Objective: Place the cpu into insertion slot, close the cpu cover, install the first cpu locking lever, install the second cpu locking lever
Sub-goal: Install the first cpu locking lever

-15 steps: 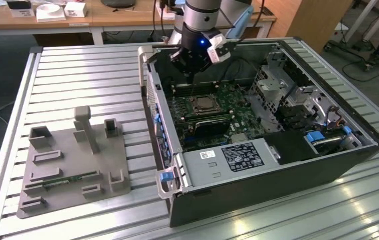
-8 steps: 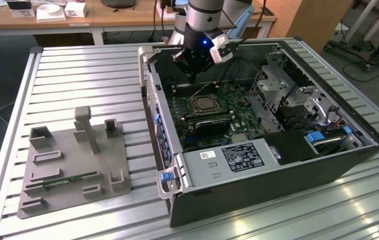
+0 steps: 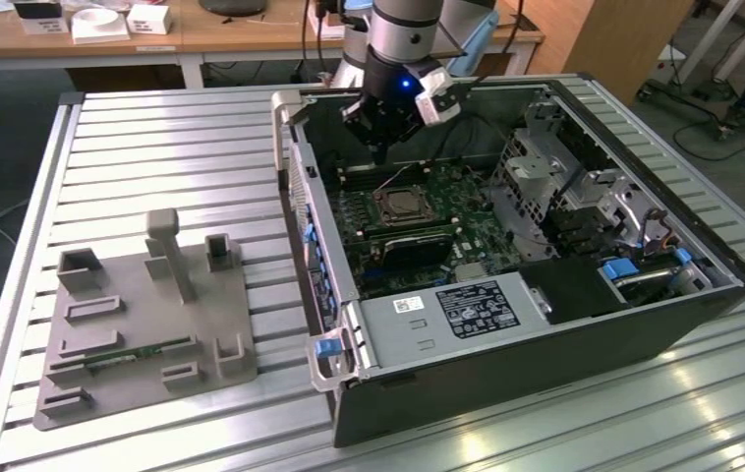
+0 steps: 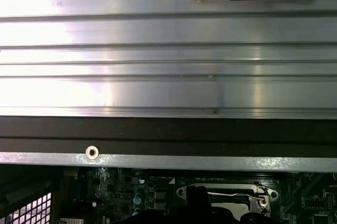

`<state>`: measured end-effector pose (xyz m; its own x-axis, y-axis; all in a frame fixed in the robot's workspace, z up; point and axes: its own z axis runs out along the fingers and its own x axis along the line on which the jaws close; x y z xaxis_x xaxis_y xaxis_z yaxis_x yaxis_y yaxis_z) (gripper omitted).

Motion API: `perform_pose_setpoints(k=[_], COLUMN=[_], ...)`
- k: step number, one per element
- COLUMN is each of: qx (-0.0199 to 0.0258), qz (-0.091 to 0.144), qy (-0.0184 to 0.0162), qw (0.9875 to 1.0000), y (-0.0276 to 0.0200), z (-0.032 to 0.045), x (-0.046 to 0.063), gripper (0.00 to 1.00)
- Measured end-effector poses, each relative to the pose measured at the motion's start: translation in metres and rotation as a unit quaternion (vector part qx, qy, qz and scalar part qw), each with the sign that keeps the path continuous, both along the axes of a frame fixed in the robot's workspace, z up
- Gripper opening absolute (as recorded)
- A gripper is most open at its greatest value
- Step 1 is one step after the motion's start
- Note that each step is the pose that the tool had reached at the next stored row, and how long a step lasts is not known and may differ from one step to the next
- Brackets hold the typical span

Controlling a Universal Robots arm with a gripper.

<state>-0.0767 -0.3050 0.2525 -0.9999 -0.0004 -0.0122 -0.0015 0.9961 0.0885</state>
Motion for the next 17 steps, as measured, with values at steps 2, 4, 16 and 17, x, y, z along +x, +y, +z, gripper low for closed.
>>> perform_pose_setpoints(k=[2, 4, 16, 17], qx=[0.0001, 0.0001, -0.0262, -0.0262], qz=[0.007, 0.023, 0.008, 0.008], qy=[0.0, -0.0001, 0.0011, 0.0011], qw=[1.0, 0.9997, 0.9996, 0.9996], y=[-0.0001, 0.0, 0.0001, 0.0002], z=[-0.0002, -0.0006, -0.0091, -0.0096], x=[0.0, 0.0001, 0.0005, 0.0006], gripper=[0.1, 0.1, 0.1, 0.1])
